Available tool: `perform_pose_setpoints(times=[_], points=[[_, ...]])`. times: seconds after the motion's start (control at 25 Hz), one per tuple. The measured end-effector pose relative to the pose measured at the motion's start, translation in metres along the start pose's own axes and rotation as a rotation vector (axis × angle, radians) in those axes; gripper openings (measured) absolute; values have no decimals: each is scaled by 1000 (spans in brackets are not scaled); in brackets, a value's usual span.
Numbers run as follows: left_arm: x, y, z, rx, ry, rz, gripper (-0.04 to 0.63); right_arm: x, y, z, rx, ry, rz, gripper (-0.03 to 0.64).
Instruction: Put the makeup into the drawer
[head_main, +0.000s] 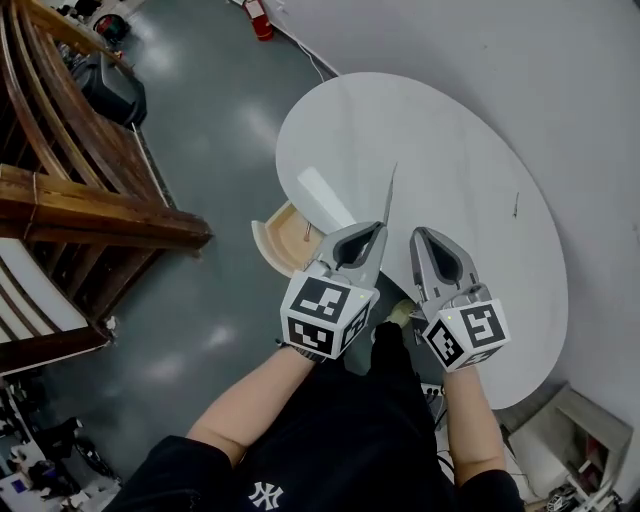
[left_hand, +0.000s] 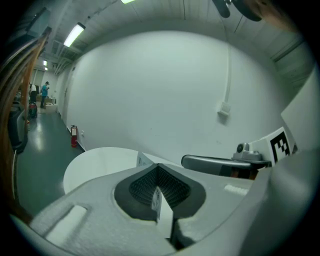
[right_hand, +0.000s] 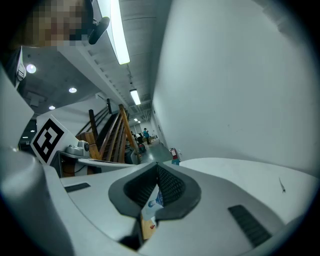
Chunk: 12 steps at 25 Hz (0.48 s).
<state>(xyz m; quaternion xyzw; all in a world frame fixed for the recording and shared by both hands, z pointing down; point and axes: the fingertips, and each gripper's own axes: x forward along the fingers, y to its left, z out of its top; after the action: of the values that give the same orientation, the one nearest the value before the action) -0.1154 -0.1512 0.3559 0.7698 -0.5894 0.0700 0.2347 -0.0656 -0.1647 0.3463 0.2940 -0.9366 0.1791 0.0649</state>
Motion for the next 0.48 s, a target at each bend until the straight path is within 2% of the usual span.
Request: perform_pose_setpoints(times=[0.48], points=[[-59,93,-43,-90,-4,193,9,58,67,-39,-12,74,115,15]])
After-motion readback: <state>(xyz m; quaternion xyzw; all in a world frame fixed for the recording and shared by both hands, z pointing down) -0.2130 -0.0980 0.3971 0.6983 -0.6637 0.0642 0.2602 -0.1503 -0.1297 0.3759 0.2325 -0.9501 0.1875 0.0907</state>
